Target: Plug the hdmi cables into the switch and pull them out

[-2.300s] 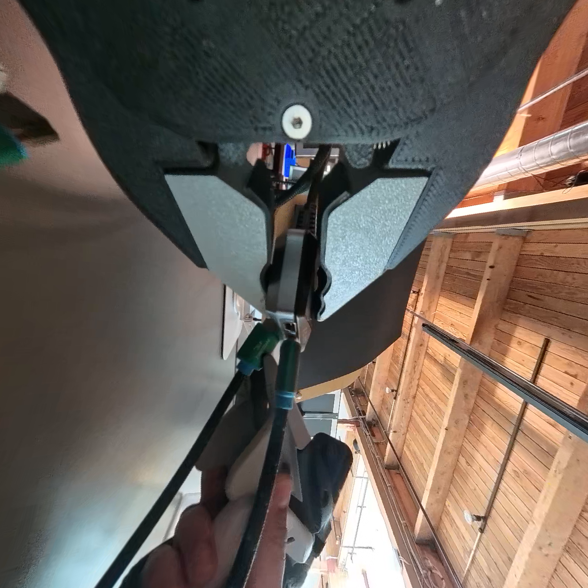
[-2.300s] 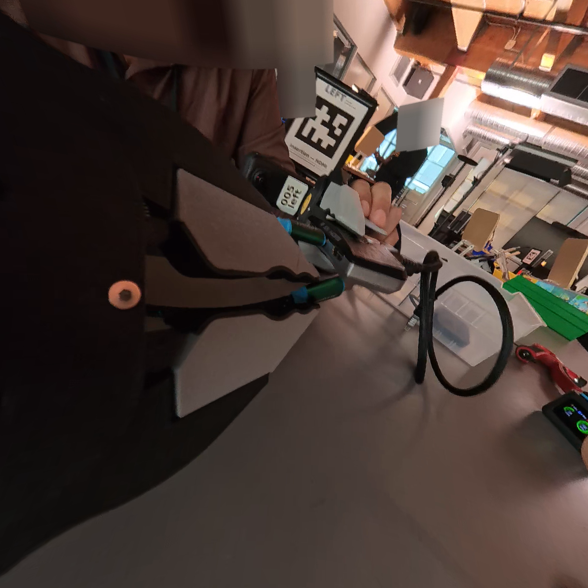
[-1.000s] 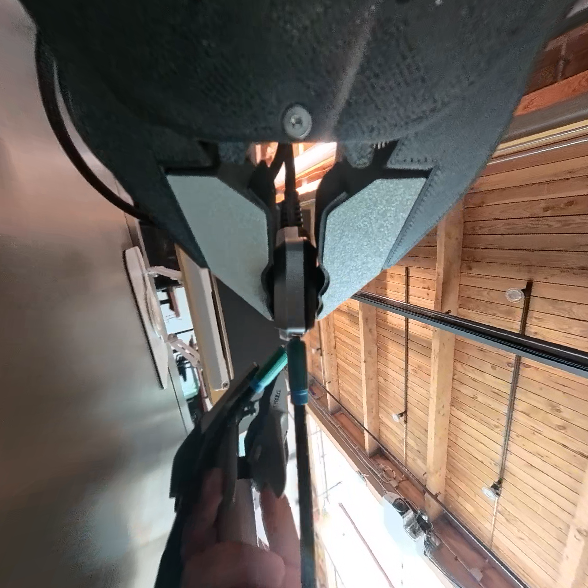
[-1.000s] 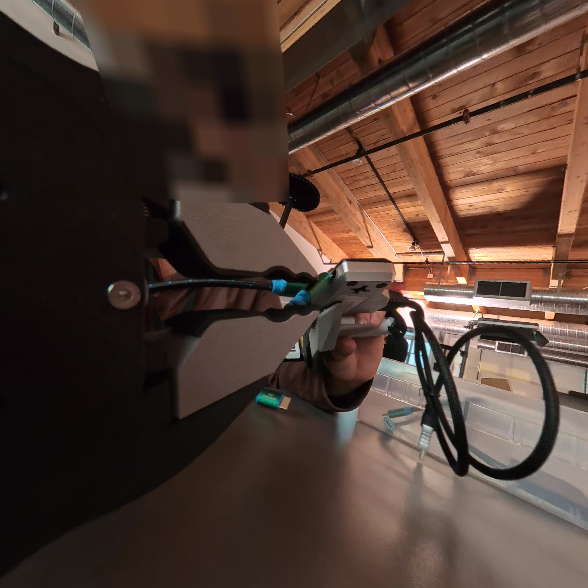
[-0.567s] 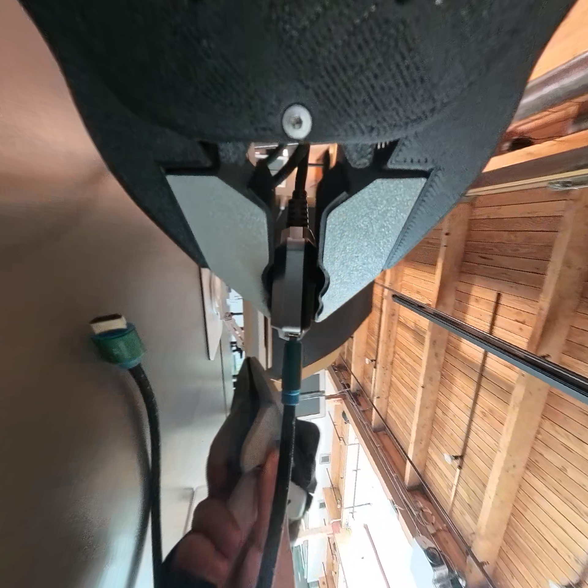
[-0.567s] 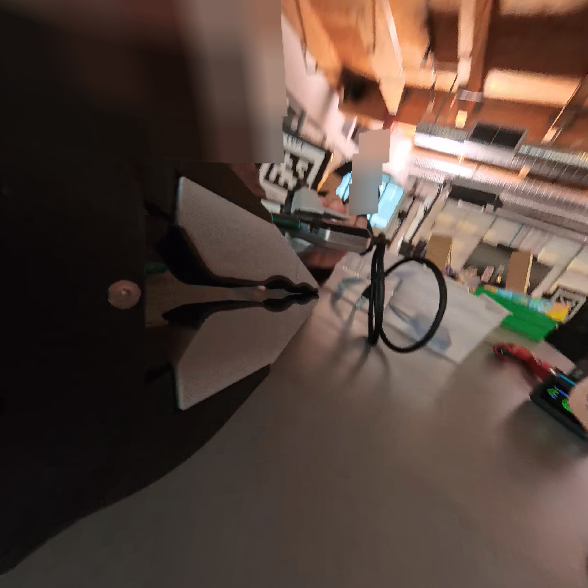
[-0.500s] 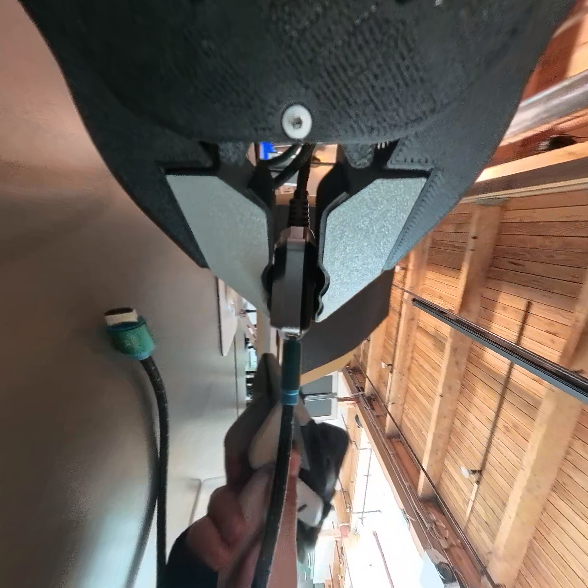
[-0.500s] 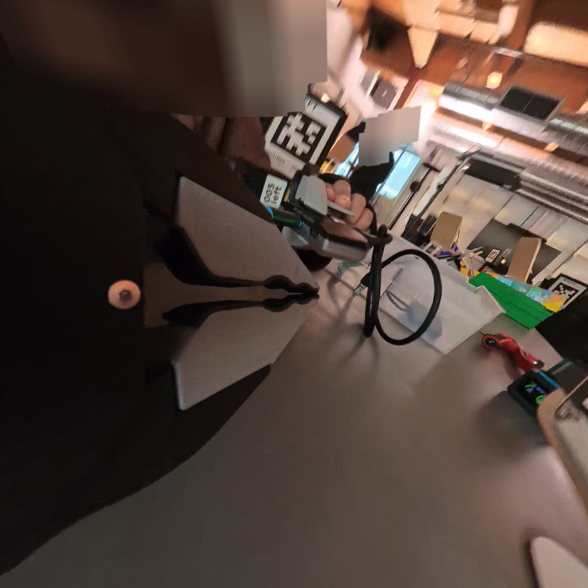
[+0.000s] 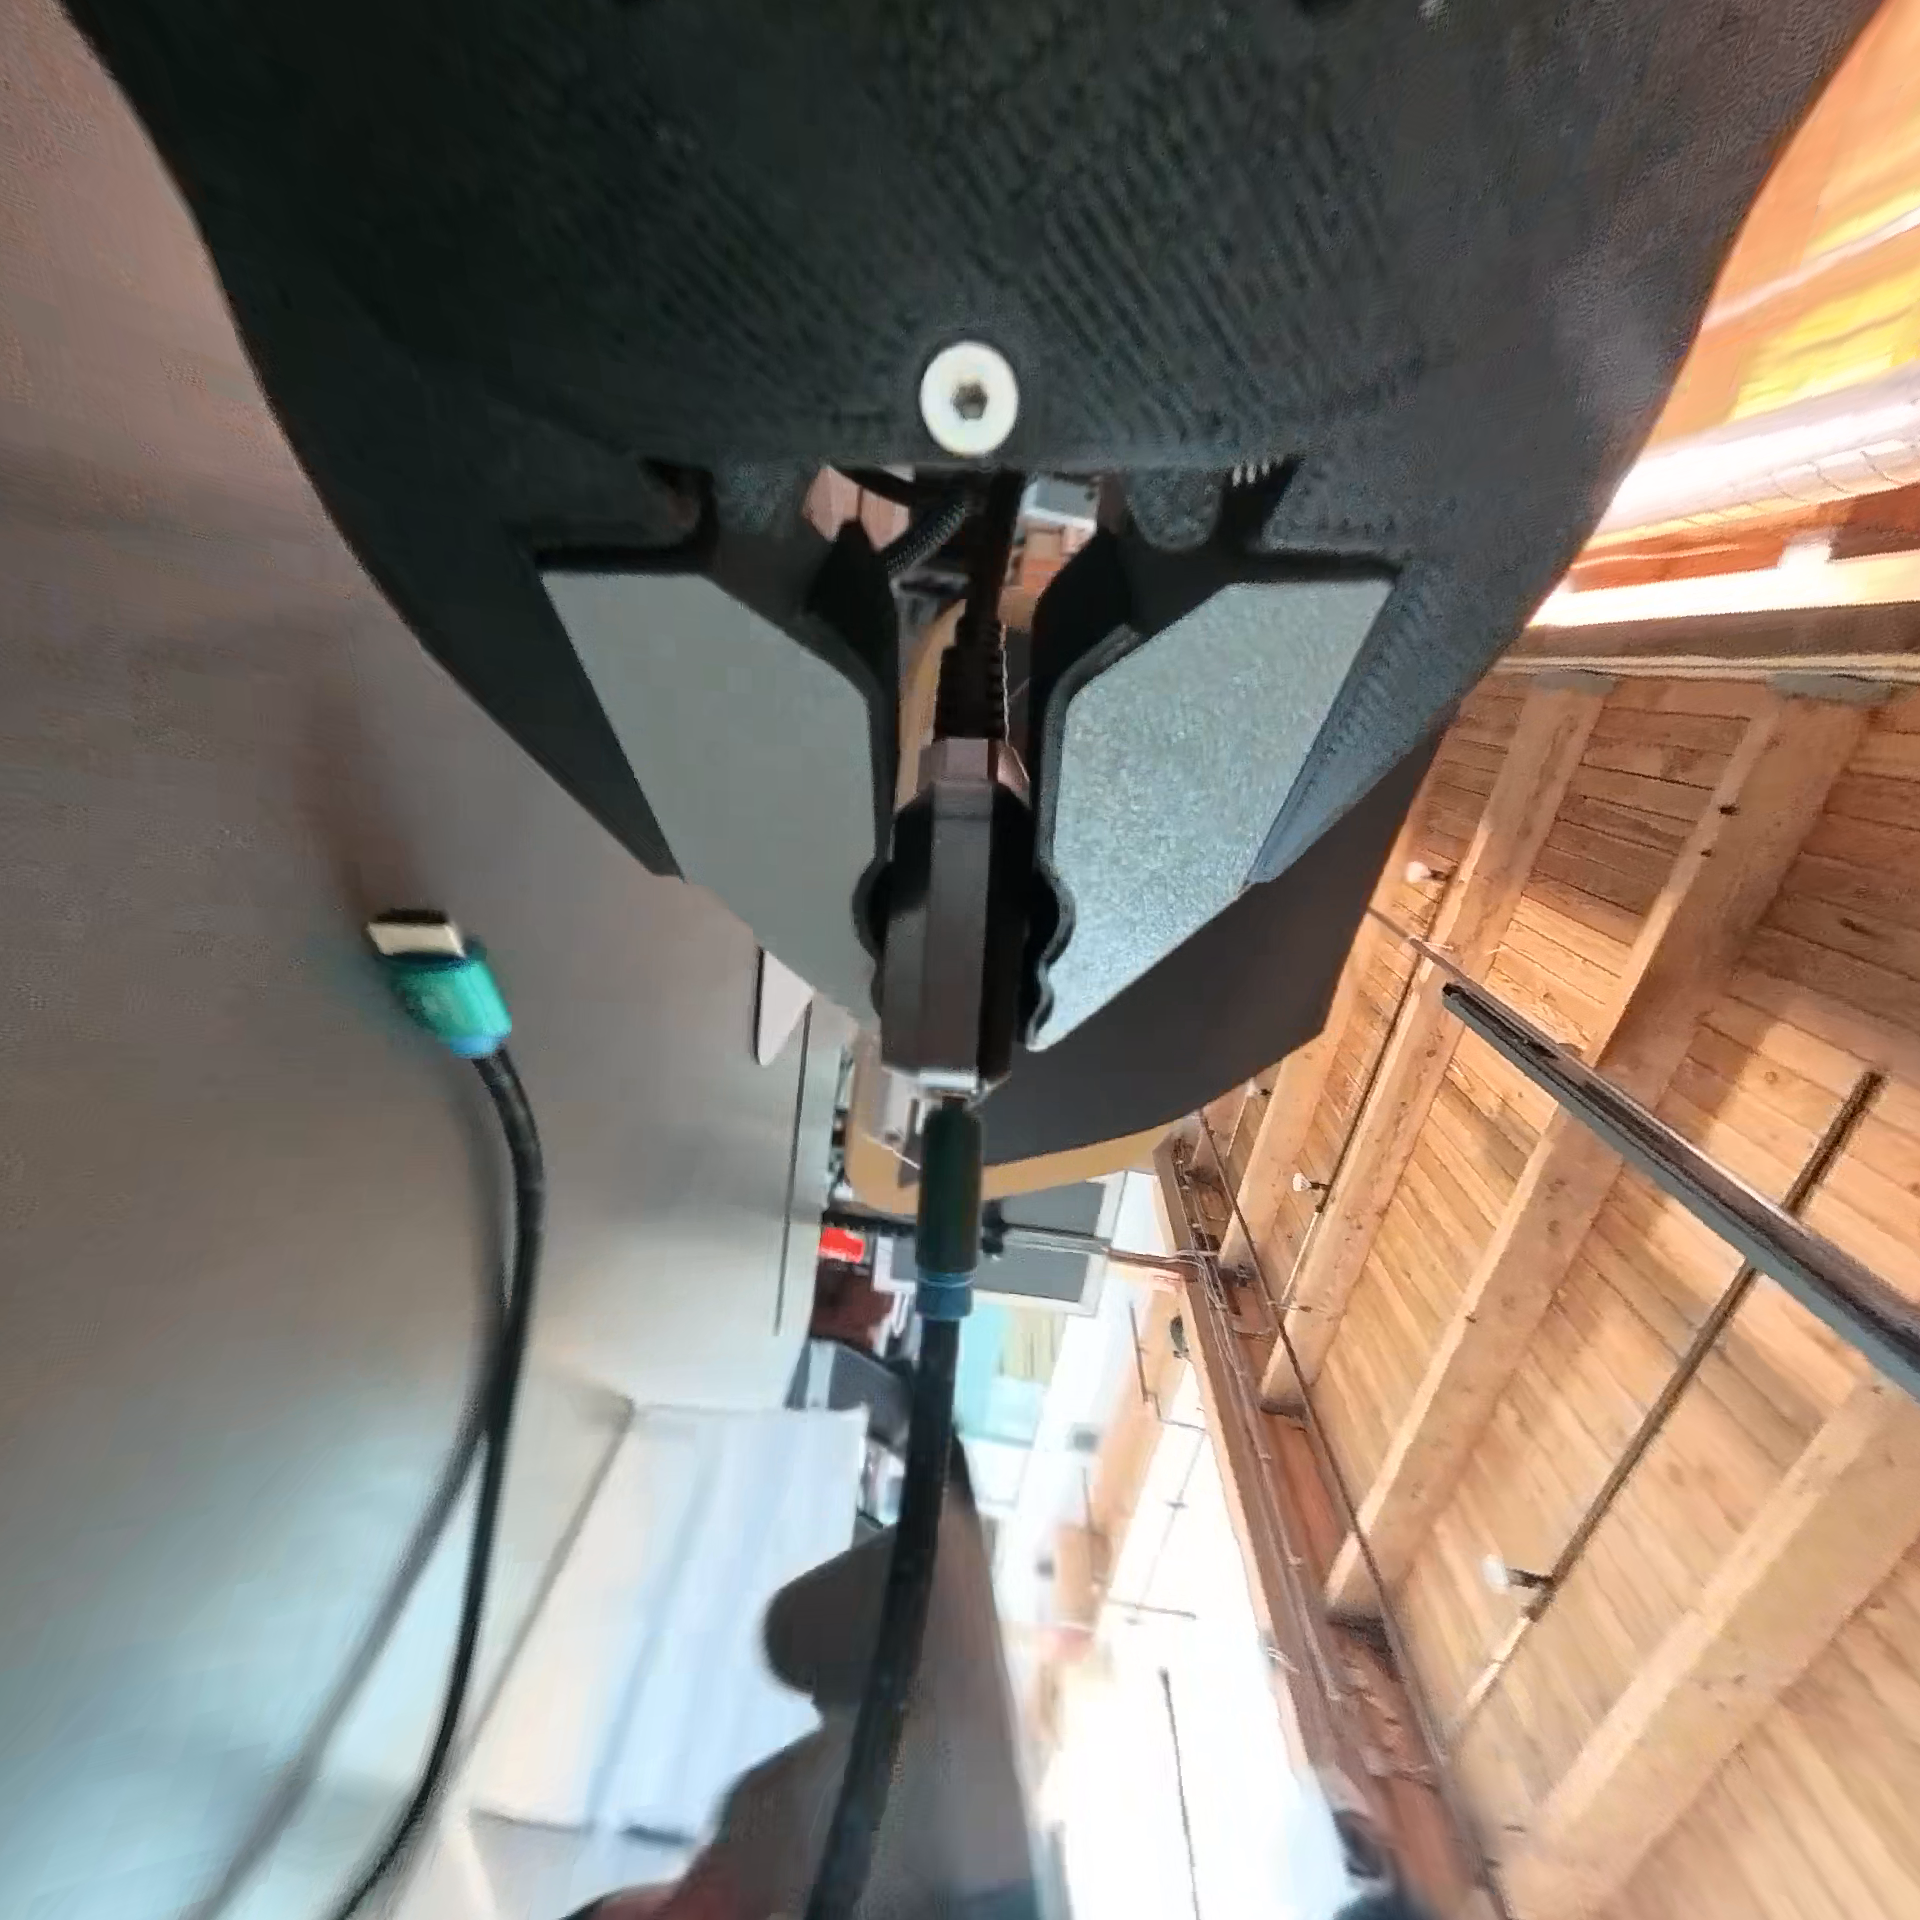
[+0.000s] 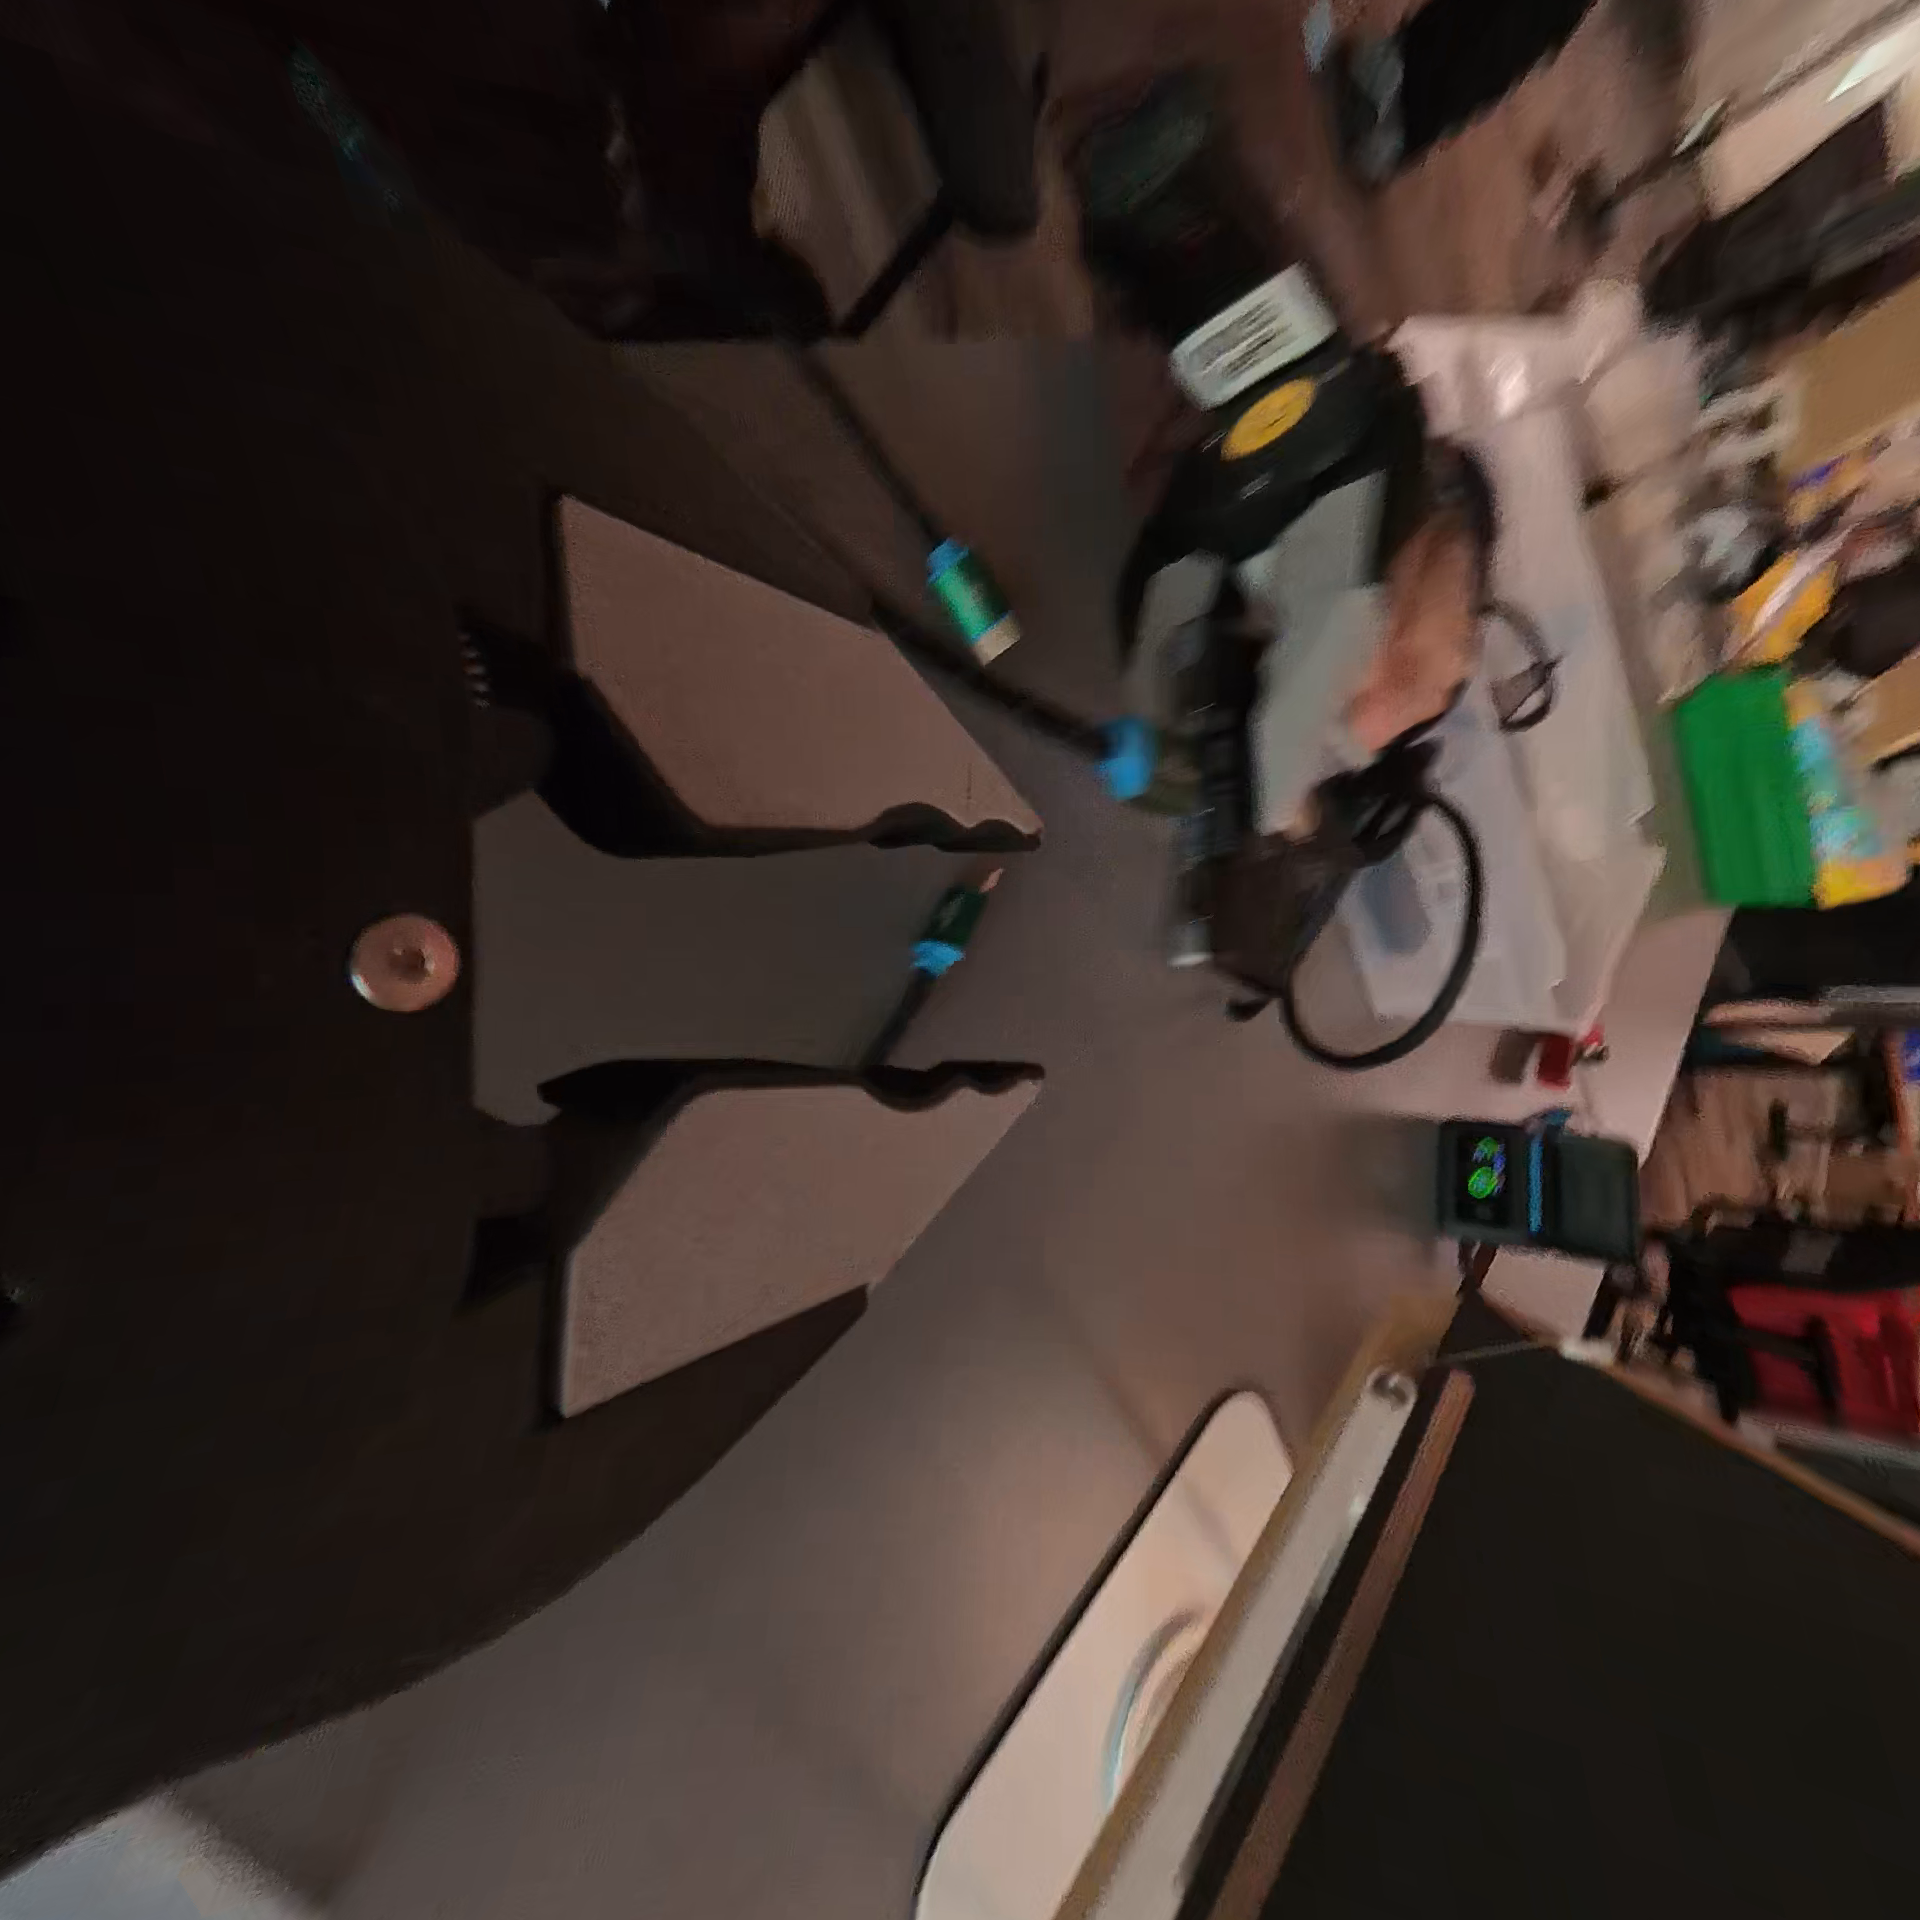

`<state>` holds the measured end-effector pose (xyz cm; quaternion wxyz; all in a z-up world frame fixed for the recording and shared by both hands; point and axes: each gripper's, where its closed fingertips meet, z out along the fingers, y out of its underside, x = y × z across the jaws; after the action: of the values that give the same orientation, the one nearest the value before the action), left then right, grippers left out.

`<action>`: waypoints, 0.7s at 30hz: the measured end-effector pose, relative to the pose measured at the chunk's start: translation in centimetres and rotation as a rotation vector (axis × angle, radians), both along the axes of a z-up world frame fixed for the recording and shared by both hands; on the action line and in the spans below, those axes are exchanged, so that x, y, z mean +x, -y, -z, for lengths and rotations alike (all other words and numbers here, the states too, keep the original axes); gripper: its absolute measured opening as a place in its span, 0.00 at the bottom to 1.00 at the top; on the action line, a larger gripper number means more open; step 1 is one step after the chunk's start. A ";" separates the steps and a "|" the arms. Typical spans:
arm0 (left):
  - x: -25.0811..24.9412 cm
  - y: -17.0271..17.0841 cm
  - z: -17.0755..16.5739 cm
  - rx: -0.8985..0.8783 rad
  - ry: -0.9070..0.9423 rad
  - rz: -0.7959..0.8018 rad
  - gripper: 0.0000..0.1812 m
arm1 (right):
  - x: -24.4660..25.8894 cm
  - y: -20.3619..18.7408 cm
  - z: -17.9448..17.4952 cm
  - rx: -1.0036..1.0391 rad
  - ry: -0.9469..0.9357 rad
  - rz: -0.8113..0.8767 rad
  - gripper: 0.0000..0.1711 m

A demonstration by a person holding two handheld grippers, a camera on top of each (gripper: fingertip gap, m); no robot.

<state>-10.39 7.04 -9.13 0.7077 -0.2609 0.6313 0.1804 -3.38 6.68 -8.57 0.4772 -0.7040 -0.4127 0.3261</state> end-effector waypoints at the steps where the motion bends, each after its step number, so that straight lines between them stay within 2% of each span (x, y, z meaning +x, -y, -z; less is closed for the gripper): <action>1: -0.2 0.3 -0.8 -0.027 0.045 0.023 0.11 | 0.9 0.8 0.4 0.038 0.065 0.046 0.23; 3: -0.6 1.0 -2.2 -0.085 0.121 0.073 0.11 | 2.4 2.6 1.0 0.080 0.155 0.104 0.26; 5: -0.9 1.7 -3.0 -0.128 0.151 0.111 0.11 | 2.9 4.9 2.0 0.082 0.192 0.099 0.34; 10: -0.1 3.1 -2.5 -0.185 0.115 0.160 0.11 | 1.0 10.4 7.5 -0.103 0.291 -0.047 0.30; 16: 0.5 3.7 -1.8 -0.243 0.091 0.179 0.11 | -1.3 10.3 11.5 -0.163 0.353 -0.039 0.31; 19: 0.4 3.8 -1.5 -0.300 0.089 0.209 0.11 | -1.4 9.7 11.6 -0.129 0.384 -0.003 0.06; 21: 0.2 3.8 -1.2 -0.350 0.081 0.214 0.11 | -1.1 9.0 11.5 -0.083 0.408 0.035 0.06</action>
<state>-10.14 3.27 -7.90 0.6914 -0.3184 0.6483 -0.0188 -4.46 -2.35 -20.03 0.3601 -0.7816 -0.4745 0.1853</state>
